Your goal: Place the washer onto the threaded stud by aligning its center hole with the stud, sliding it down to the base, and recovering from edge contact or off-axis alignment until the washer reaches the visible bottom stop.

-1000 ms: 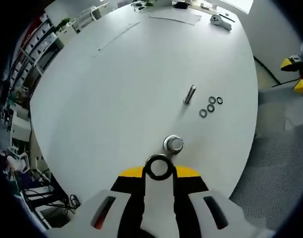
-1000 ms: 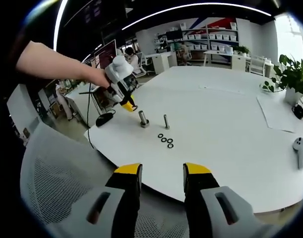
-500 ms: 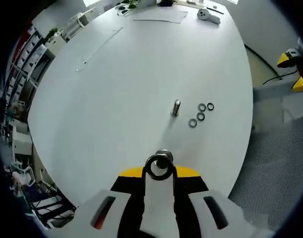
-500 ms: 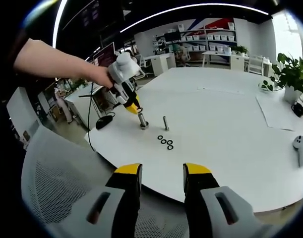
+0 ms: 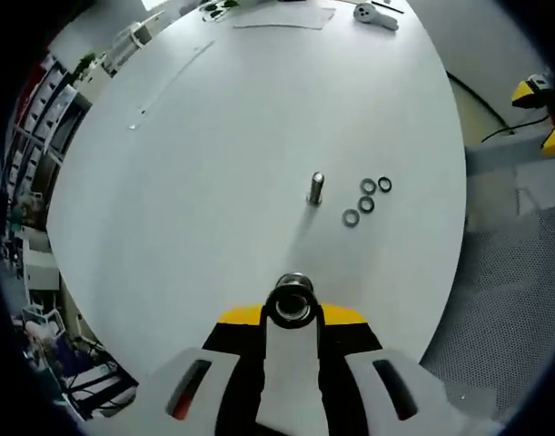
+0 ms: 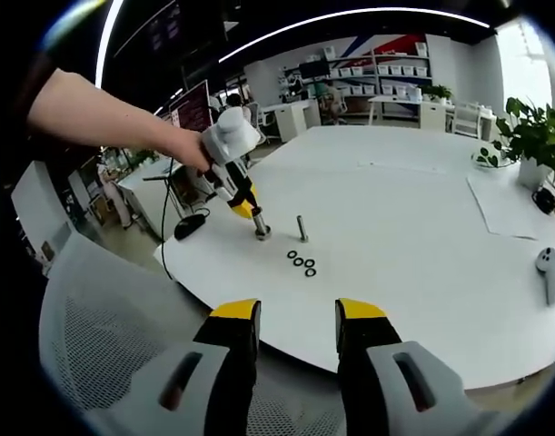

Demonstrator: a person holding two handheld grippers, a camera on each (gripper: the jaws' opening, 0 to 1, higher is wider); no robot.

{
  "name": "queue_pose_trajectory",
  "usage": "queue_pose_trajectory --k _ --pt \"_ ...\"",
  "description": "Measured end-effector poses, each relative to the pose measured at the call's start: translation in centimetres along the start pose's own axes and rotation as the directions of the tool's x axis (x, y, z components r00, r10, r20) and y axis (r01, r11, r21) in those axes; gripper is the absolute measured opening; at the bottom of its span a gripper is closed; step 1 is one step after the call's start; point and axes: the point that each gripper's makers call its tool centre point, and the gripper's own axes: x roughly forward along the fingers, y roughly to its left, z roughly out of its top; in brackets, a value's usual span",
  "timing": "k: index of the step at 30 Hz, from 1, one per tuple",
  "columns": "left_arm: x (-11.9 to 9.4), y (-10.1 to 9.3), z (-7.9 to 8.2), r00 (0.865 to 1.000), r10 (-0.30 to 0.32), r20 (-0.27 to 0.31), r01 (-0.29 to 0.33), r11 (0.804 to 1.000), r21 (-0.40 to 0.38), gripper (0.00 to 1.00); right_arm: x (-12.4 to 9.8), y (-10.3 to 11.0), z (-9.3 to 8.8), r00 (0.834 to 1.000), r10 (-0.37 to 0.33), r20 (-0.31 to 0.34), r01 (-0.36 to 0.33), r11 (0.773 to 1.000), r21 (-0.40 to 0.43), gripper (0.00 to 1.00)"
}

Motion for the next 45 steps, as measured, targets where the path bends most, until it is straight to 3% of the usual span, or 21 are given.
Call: queue_pose_trajectory --k 7,23,31,36,45 --pt "1.2 0.9 -0.1 1.000 -0.005 -0.009 0.005 1.000 0.011 0.19 0.0 -0.1 0.0 1.000 -0.002 0.002 0.002 1.000 0.002 0.35" --pt "4.6 0.4 -1.0 0.998 -0.011 -0.065 0.010 1.000 -0.023 0.19 0.0 -0.2 -0.2 1.000 -0.007 -0.007 0.007 1.000 0.002 0.35" --pt "5.3 0.7 -0.8 0.996 -0.008 -0.088 0.007 1.000 -0.017 0.19 0.1 -0.3 -0.2 1.000 -0.006 -0.009 0.006 1.000 0.000 0.35" --pt "5.3 0.9 -0.9 0.996 -0.032 -0.080 0.023 0.994 -0.107 0.20 0.0 -0.5 -0.2 1.000 -0.017 -0.007 0.017 1.000 0.011 0.35" --pt "4.7 1.1 -1.2 0.999 0.013 -0.052 -0.020 0.989 -0.146 0.29 0.2 -0.5 -0.3 1.000 -0.016 -0.015 0.016 1.000 0.018 0.35"
